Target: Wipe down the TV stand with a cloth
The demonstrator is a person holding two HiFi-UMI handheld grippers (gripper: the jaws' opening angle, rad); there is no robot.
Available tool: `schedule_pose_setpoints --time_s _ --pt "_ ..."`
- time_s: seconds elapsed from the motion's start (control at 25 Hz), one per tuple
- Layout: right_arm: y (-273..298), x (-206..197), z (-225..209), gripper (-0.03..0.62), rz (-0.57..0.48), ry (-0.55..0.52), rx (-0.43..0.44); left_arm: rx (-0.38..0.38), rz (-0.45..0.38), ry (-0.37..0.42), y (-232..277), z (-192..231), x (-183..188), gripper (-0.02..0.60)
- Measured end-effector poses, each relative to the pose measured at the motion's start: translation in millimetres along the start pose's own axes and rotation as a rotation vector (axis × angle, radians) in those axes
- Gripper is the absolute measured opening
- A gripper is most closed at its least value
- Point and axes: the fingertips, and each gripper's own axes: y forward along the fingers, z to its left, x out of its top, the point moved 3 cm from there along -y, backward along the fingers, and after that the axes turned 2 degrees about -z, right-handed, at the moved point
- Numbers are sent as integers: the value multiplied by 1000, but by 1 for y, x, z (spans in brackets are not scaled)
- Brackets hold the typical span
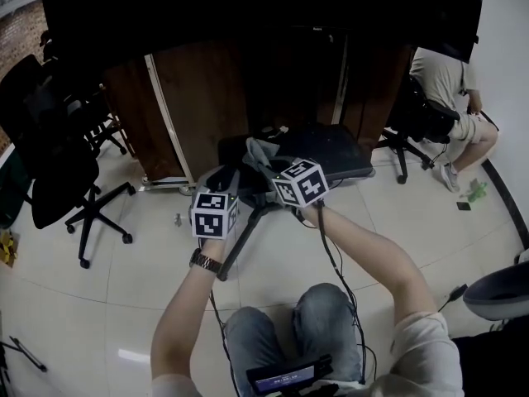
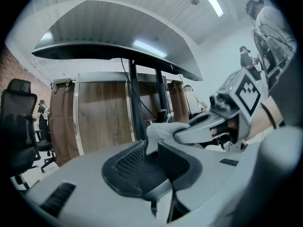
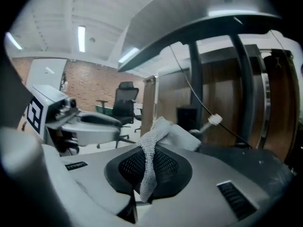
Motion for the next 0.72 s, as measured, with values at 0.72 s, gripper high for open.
schedule_pose_setpoints --time_s 0.72 --pt "-42 -39 -189 25 128 238 -326 -46 9 13 11 -24 -11 112"
